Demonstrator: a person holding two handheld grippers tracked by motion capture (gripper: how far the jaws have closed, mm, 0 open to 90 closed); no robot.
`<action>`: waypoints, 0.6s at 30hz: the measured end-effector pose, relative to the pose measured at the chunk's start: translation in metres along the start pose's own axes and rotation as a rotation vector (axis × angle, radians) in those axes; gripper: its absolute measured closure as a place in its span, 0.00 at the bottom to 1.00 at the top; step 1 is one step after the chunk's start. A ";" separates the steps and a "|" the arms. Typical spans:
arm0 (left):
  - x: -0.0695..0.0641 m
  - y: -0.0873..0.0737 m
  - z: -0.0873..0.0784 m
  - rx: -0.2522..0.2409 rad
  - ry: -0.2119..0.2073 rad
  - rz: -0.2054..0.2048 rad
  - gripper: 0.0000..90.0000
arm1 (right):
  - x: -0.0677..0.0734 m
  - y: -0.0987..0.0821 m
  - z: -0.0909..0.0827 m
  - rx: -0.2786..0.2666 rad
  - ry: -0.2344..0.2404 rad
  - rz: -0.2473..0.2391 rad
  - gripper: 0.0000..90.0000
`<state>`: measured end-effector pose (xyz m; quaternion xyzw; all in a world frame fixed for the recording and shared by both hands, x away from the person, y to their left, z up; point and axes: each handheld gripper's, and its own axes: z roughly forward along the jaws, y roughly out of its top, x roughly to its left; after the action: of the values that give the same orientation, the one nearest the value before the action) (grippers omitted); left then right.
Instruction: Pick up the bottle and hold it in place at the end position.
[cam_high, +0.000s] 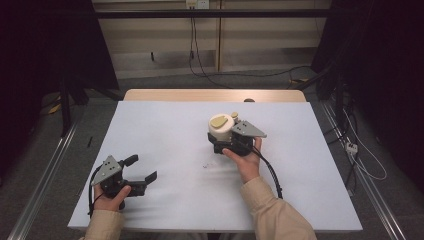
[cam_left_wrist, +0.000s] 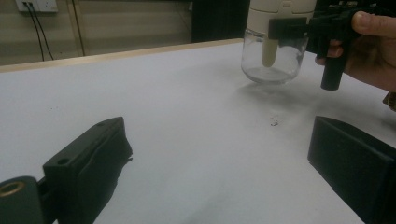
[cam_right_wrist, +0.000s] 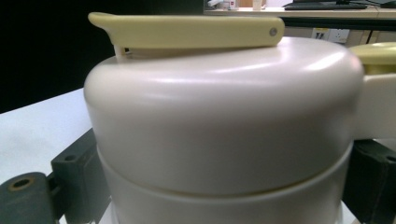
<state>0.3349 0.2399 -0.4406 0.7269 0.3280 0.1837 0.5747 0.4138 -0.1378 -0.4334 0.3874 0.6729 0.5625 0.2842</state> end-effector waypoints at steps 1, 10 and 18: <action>0.000 0.000 0.000 0.001 -0.002 0.001 0.05 | 0.001 0.000 0.001 0.001 0.001 -0.004 0.08; 0.001 0.000 -0.001 -0.005 0.000 -0.002 0.05 | 0.004 0.001 0.006 0.003 0.015 -0.011 0.08; 0.002 -0.001 -0.001 0.002 -0.001 0.000 0.05 | 0.006 0.001 0.011 0.006 0.025 -0.005 0.08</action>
<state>0.3352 0.2418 -0.4413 0.7277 0.3278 0.1830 0.5741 0.4197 -0.1264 -0.4344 0.3795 0.6792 0.5643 0.2761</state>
